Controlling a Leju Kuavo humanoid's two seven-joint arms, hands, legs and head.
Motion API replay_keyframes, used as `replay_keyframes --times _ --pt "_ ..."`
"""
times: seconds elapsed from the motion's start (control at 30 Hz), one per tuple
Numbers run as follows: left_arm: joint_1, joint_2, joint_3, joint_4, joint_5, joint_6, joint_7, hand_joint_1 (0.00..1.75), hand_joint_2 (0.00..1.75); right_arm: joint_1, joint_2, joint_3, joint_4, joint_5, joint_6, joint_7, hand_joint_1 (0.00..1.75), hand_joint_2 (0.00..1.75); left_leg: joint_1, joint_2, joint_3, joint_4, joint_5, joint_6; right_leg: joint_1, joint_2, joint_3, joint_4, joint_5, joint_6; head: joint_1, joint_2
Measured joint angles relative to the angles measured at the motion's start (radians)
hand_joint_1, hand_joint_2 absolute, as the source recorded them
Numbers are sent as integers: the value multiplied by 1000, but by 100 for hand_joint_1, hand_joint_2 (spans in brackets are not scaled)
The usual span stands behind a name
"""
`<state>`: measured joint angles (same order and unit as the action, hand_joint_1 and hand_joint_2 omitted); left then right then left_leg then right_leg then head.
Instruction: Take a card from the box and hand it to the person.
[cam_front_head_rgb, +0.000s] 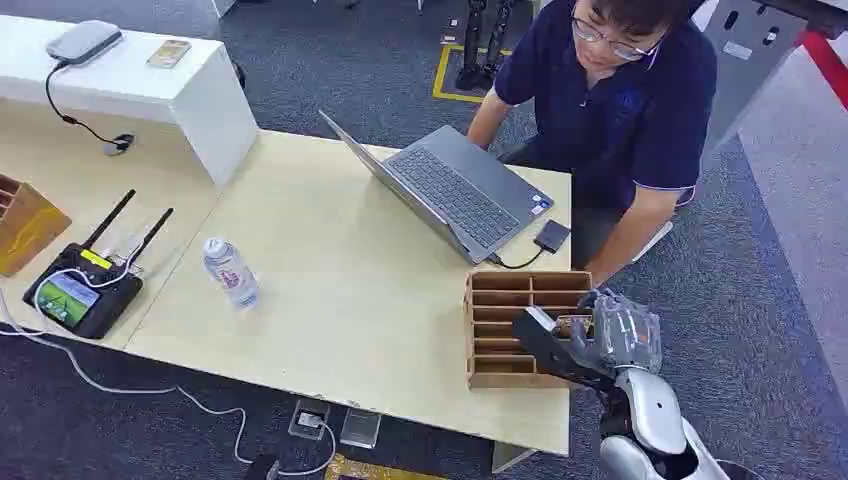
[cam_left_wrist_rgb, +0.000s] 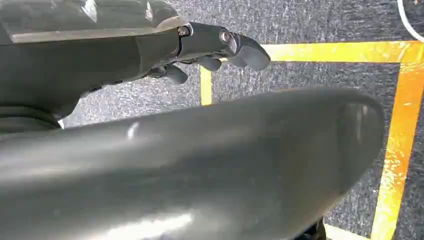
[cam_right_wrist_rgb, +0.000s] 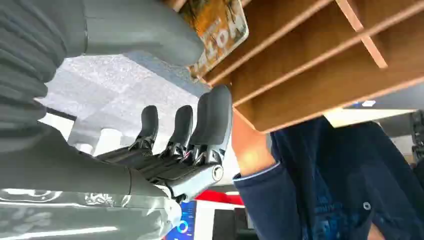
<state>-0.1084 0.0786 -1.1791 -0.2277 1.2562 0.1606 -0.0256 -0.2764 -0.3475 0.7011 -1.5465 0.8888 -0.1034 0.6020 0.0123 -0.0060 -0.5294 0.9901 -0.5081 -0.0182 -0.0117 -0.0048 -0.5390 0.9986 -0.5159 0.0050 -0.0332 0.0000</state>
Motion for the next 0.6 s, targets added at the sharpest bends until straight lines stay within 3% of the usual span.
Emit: replay_keyframes --times 0.13,0.6 --pt "0 2 0 0 0 -4 -2 0 0 10 0 -1 -5 -2 14 -2 91 175 0 0 0 0 0 0 0 0 0 0 0 0 0 0" --pt "0 4 0 0 -1 -14 -3 0 0 12 4 8 5 -13 19 -32 103 175 0 0 0 0 0 0 0 0 0 0 0 0 0 0"
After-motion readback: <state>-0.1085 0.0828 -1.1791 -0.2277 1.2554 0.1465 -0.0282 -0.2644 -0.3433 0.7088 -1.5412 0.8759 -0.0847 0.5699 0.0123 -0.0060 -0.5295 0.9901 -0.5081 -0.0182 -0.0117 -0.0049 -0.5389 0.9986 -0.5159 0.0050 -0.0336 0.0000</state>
